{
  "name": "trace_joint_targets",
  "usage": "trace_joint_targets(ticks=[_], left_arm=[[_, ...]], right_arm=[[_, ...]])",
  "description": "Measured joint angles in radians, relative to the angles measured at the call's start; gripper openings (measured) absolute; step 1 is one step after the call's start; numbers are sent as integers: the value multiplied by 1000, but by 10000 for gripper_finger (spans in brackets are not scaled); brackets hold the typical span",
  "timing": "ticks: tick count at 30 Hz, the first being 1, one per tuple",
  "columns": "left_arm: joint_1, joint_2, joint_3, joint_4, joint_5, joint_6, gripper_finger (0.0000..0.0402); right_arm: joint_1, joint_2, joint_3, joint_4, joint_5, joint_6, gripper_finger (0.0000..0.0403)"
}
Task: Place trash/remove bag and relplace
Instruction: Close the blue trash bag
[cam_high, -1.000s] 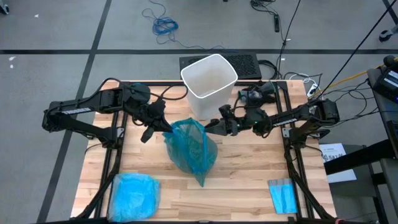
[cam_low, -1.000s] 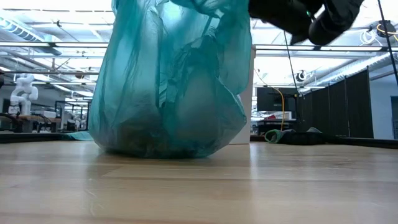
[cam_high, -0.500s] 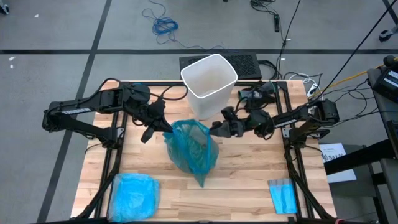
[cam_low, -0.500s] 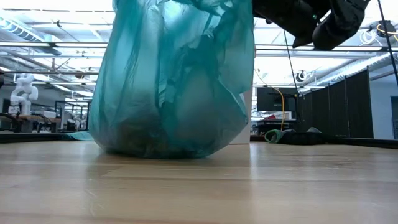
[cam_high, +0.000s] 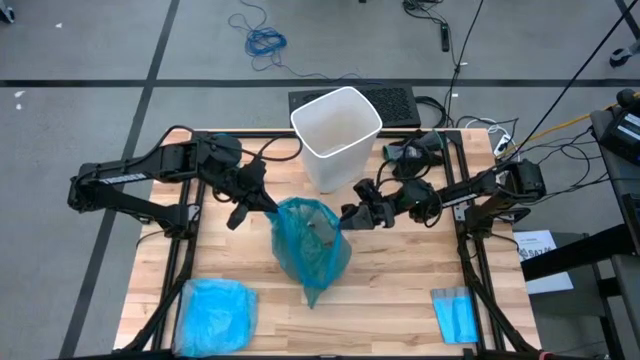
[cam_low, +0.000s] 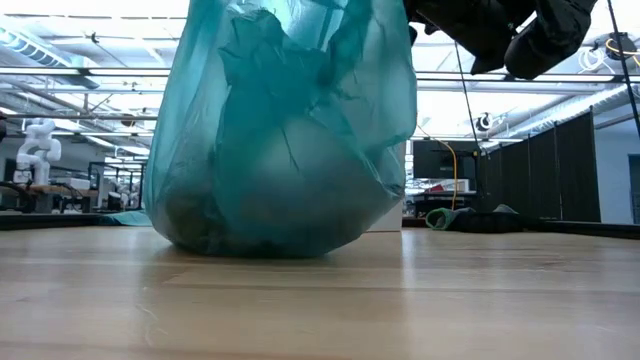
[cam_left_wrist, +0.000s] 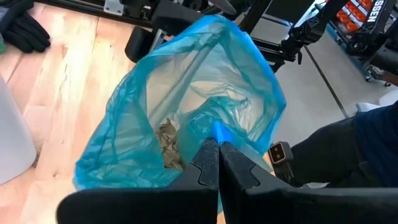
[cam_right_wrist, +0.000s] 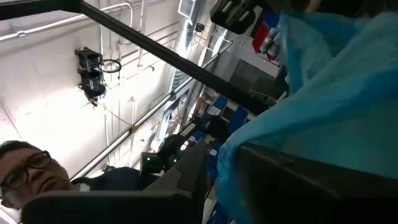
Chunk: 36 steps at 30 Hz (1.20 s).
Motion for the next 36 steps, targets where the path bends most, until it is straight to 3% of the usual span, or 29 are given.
trace_joint_targets(ticks=[7, 11, 18, 30, 36], left_arm=[[0, 0, 0, 0, 0, 0, 0], [0, 0, 0, 0, 0, 0, 0], [1, 0, 0, -2, 0, 17, 0], [1, 0, 0, -2, -3, 25, 0], [1, 0, 0, -2, -3, 25, 0]], right_arm=[[4, 0, -26, -2, -14, 4, 117], [13, 0, -88, 34, 42, 43, 139], [42, 0, -92, 106, 100, 49, 146], [79, 0, -31, 63, 58, 43, 107], [89, 0, -29, 37, 38, 24, 24]])
